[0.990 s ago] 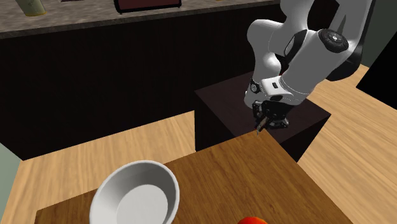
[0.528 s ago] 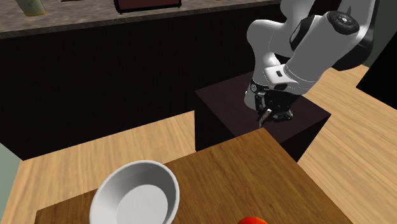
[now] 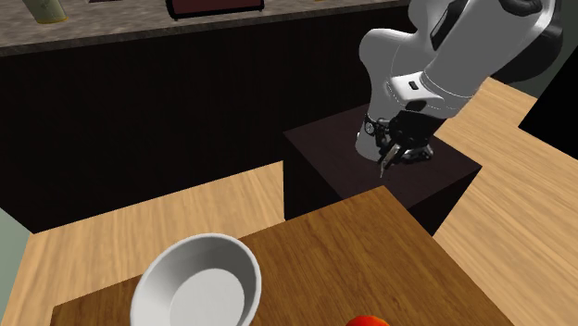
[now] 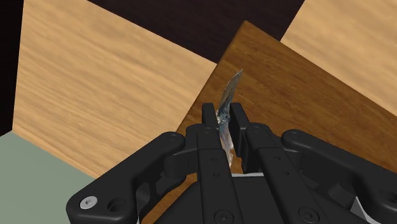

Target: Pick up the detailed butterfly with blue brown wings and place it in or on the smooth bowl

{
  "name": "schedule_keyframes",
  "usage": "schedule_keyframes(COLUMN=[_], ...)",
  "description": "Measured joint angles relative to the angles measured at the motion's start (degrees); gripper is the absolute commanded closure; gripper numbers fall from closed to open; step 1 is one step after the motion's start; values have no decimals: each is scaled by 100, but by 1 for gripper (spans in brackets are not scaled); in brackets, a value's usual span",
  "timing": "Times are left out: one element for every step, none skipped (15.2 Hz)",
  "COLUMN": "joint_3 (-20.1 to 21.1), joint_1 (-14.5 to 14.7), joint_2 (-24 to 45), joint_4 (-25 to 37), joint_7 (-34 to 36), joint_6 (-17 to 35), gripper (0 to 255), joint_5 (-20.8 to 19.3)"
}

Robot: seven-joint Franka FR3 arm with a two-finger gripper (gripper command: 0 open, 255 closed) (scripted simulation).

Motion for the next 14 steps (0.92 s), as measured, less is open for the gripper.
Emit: schedule_keyframes(joint_3=[-30, -81, -120, -151, -204, -236, -269, -293, -322, -358, -370, -376, -387, -383], joint_1=[21, 32, 47, 39, 24, 34, 36, 49, 32, 30, -51, -168, -308, -469], joint_2=[-57, -126, -187, -214, -252, -300, -338, -380, -390, -423, -326, -173, 7, 232], joint_4=[38, 80, 116, 188, 249, 289, 348, 398, 470, 518, 600, 686, 806, 952], joint_7=[-6, -34, -50, -62, -97, -110, -122, -126, -141, -159, -191, -231, -278, -317], joint_6=[-96, -205, -303, -398, -493, -579, -676, -768, -846, -926, -900, -819, -742, -645], gripper=[255, 255, 255, 255, 255, 255, 255, 255, 255, 255, 255, 255, 255, 255], joint_5=[-3, -20, -30, -53, -86, -97, -114, -122, -147, -166, -219, -291, -381, -484])
